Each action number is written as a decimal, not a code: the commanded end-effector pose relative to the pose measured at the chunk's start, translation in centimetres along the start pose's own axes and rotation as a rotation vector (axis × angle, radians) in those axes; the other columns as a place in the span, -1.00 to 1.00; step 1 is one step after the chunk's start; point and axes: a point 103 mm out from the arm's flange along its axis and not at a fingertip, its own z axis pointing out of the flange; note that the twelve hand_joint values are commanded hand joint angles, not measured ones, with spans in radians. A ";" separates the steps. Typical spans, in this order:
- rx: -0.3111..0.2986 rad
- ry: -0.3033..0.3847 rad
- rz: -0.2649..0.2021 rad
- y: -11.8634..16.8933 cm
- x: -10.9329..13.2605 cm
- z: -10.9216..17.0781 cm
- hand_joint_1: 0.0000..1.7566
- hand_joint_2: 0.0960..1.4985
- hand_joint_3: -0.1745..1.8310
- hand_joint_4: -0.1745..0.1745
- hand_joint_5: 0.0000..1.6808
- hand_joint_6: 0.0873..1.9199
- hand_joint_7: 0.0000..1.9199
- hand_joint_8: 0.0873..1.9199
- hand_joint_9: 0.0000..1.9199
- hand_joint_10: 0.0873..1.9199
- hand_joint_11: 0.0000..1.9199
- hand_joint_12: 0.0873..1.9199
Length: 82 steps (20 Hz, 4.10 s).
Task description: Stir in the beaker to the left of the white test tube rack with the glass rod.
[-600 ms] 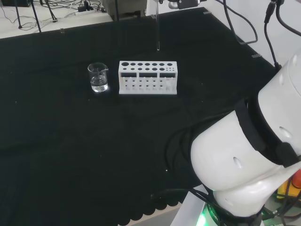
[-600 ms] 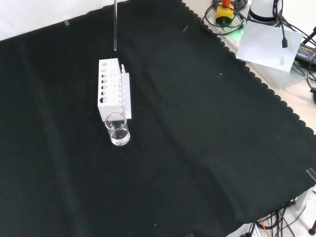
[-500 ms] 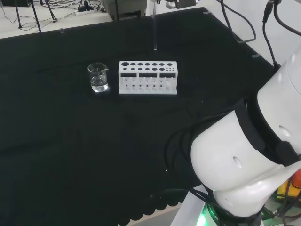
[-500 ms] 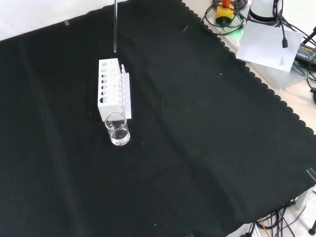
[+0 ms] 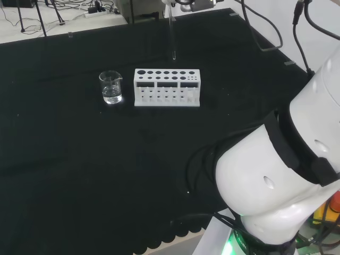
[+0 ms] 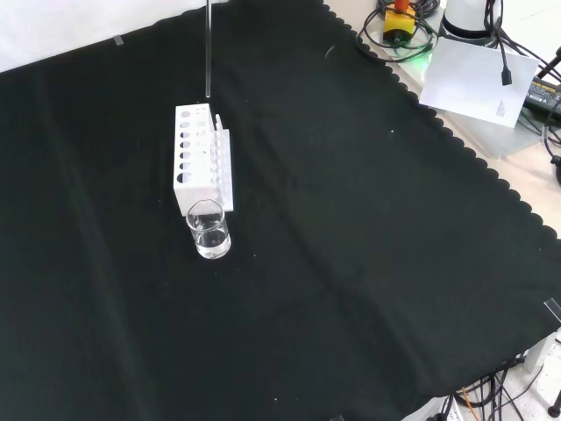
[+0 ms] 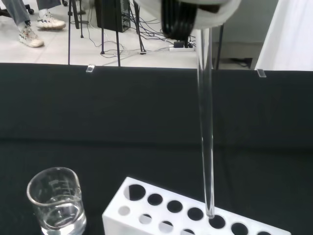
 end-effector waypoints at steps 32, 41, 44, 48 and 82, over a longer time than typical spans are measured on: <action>-0.001 0.133 -0.379 8.7 14.9 3.3 0.47 0.08 -0.35 -1.00 0.23 -0.32 0.14 0.24 0.74 -0.05 0.41 0.01; 0.019 0.145 -0.397 10.8 14.5 5.8 0.47 0.09 -0.36 -1.00 0.23 -0.32 0.14 0.24 0.74 -0.06 0.41 0.01; 0.030 0.148 -0.395 11.3 14.5 6.7 0.47 0.09 -0.36 -1.00 0.23 -0.32 0.14 0.24 0.74 -0.06 0.41 0.01; 0.053 0.147 -0.388 11.6 14.4 8.6 0.47 0.09 -0.36 -1.00 0.23 -0.32 0.14 0.23 0.74 -0.06 0.41 0.01; 0.124 0.125 -0.325 12.8 11.3 13.6 0.47 0.09 -0.36 -1.00 0.24 -0.33 0.15 0.22 0.74 -0.06 0.41 0.02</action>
